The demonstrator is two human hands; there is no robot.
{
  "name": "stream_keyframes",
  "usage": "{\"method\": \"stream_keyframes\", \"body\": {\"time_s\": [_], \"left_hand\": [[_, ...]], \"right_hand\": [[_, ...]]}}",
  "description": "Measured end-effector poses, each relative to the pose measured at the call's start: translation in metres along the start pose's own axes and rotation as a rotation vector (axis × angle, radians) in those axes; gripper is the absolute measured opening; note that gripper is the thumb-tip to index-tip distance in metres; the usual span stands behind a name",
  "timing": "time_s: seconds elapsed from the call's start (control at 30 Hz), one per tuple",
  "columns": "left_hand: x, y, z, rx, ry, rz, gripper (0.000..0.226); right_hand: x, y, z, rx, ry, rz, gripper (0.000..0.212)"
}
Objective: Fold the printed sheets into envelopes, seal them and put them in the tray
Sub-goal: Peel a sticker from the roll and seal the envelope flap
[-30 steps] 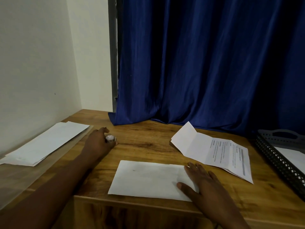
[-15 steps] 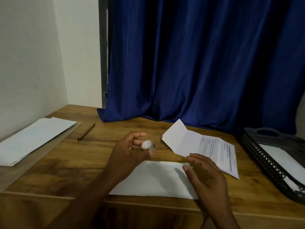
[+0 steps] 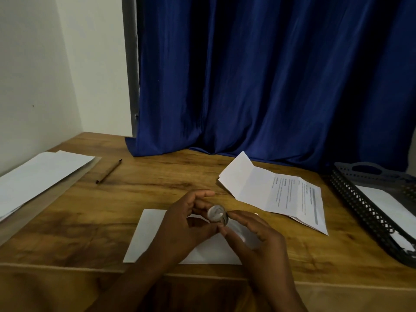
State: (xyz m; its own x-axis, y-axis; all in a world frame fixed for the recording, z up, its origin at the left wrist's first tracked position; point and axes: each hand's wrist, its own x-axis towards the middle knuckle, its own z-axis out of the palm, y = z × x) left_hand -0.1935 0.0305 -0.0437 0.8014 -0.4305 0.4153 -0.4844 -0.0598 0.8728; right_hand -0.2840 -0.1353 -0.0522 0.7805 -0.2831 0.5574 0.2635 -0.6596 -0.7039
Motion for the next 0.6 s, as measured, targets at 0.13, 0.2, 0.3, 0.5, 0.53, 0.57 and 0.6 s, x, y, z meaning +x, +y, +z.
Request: {"method": "stream_keyframes", "body": {"time_s": [0.13, 0.2, 0.3, 0.5, 0.53, 0.57, 0.6], "left_hand": [[-0.0016, 0.0016, 0.0008, 0.016, -0.025, 0.023, 0.066], [-0.0020, 0.0021, 0.0015, 0.016, -0.036, 0.028, 0.068], [-0.0022, 0.0009, 0.0017, 0.033, -0.046, 0.026, 0.068], [-0.0024, -0.0012, 0.0021, 0.064, -0.064, 0.038, 0.069], [-0.0023, -0.0014, 0.0024, 0.060, -0.072, 0.047, 0.068], [-0.0024, -0.0018, 0.0026, 0.056, -0.080, 0.056, 0.068], [-0.0026, -0.0021, 0.0026, 0.052, -0.087, 0.067, 0.066]], "right_hand": [[-0.0004, 0.0040, -0.0047, 0.077, -0.037, 0.036, 0.029], [-0.0002, 0.0053, -0.0069, 0.111, -0.051, 0.054, 0.033], [-0.0008, 0.0052, -0.0086, 0.166, -0.044, 0.077, 0.031], [-0.0036, 0.0069, -0.0077, 0.184, 0.019, 0.075, 0.022], [-0.0035, 0.0070, -0.0083, 0.195, 0.016, 0.086, 0.022], [-0.0035, 0.0066, -0.0093, 0.214, 0.012, 0.101, 0.020], [-0.0036, 0.0068, -0.0101, 0.231, 0.012, 0.112, 0.018]]}}
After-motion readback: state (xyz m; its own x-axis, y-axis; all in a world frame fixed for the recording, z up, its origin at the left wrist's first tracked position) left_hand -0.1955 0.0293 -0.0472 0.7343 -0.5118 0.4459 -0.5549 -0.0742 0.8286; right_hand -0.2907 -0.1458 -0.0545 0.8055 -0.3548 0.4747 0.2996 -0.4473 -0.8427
